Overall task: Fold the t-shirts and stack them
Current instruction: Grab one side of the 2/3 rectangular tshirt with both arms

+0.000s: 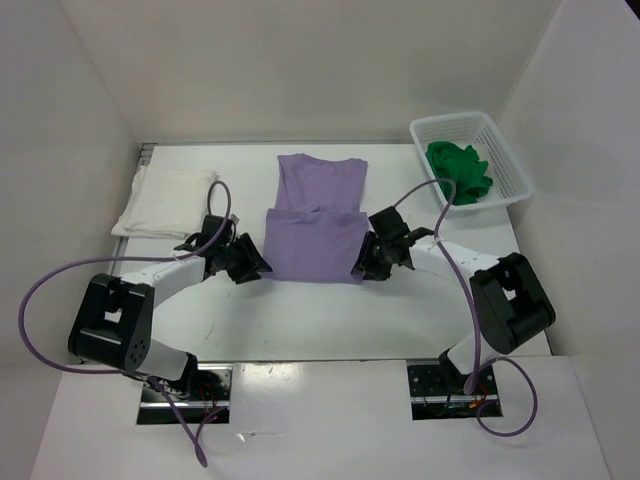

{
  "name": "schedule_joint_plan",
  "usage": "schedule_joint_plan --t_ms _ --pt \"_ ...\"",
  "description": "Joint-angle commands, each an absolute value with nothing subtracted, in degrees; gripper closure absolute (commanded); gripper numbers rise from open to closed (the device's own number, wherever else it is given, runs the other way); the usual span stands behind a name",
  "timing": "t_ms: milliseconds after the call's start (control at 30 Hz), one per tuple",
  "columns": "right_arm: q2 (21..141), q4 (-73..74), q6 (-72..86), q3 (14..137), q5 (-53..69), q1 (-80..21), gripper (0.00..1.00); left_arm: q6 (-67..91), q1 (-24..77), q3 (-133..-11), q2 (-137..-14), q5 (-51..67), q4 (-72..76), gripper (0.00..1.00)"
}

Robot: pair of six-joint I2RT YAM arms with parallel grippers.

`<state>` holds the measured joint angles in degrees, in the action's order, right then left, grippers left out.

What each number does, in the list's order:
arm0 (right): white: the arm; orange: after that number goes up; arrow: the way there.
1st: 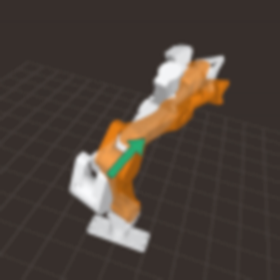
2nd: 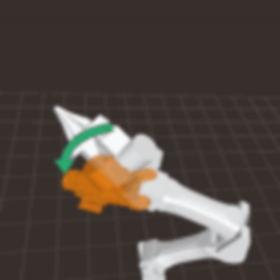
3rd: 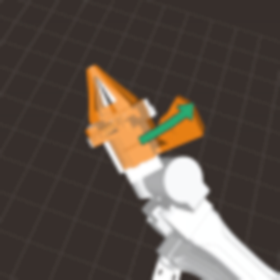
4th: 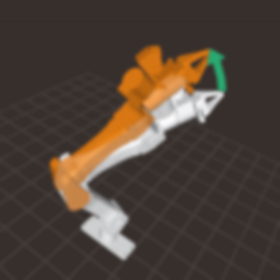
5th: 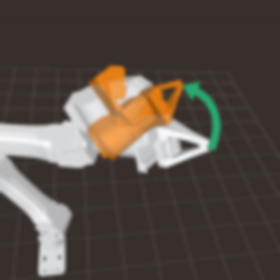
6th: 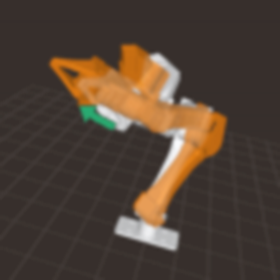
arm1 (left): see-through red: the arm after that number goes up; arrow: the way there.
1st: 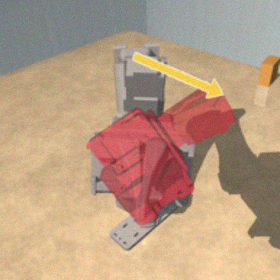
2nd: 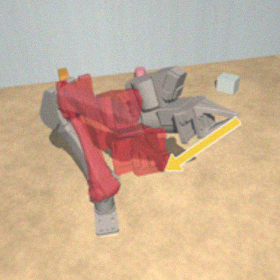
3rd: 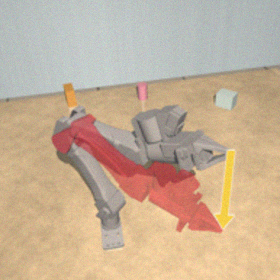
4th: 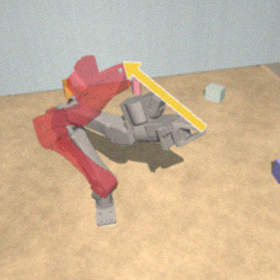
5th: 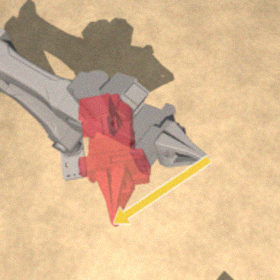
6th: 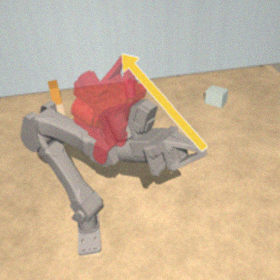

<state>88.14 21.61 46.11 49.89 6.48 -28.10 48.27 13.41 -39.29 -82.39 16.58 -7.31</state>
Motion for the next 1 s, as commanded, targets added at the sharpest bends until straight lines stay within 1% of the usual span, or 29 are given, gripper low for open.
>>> schedule_joint_plan --t_ms 0,33,100,233,300,367,400,433,467,500,533,600,633,667,700,767,867,900,967 --pt "85.43 19.34 49.12 47.03 5.36 -27.86 0.53 47.72 13.36 -38.41 -83.5 16.7 -7.82 0.49" --pt "85.43 19.34 49.13 46.5 4.84 -27.86 0.53 48.25 13.36 -38.41 -84.19 15.05 -7.82 0.52" --pt "86.74 18.29 49.13 45.97 4.13 -27.86 0.53 48.95 12.84 -37.79 -84.2 13.72 -5.99 0.54" --pt "88.95 17.23 49.13 44.91 5.63 -27.86 0.53 48.96 12.83 -37.79 -86.57 14.33 -4.93 0.54" --pt "88.95 15.56 49.66 44.38 6.15 -27.86 0.53 48.96 12.83 -37.79 -87.88 14.94 -4.22 0.58" --pt "89.47 15.56 49.66 44.38 6.15 -27.86 0.55 48.96 12.83 -37.79 -88.5 14.94 -3.52 0.61" --pt "89.47 15.03 49.66 44.38 5.63 -27.86 0.59 48.96 12.83 -37.79 -88.51 14.94 -3.52 0.66" --pt "90.08 15.03 49.66 44.38 5.63 -27.86 0.65 48.96 12.83 -37.79 -89.11 14.94 -2.91 0.68" --pt "90.87 14.51 49.66 44.99 5.63 -27.86 0.67 48.96 12.83 -38.4 -89.12 14.94 -2.9 0.69" --pt "90.88 14.5 49.66 45.0 5.63 -27.86 0.7 48.96 12.83 -38.41 -89.12 14.94 -2.9 0.74" --pt "91.66 14.5 49.14 45.0 5.63 -27.86 0.78 48.96 12.83 -38.41 -89.12 14.94 -2.29 0.78" --pt "92.45 14.5 49.13 45.7 5.63 -27.86 0.88 48.43 12.83 -39.02 -89.64 14.94 -2.29 0.86" --pt "92.46 14.5 49.13 46.23 4.84 -27.86 0.98 48.43 12.83 -39.63 -89.65 15.46 -2.29 0.9" --pt "92.46 15.46 49.13 46.23 4.83 -27.86 1.0 47.12 12.83 -40.42 -89.65 16.6 -2.98 0.97" --pt "90.55 17.38 49.13 46.23 4.05 -27.86 1.0 47.11 12.83 -40.43 -88.69 17.22 -3.68 0.99" --pt "87.56 19.41 50.62 44.14 4.04 -27.86 1.0 46.49 12.83 -39.47 -86.15 17.84 -6.93 1.0" --pt "79.12 23.89 53.43 40.09 6.32 -28.82 1.0 48.33 12.83 -35.26 -76.32 20.38 -12.2 1.0" --pt "74.4 25.47 54.31 39.38 7.89 -29.7 1.0 48.34 12.83 -33.85 -70.11 20.91 -17.61 1.0" --pt "69.55 29.95 57.55 37.01 9.92 -33.21 1.0 48.34 12.83 -34.36 -63.84 20.92 -24.14 1.0"
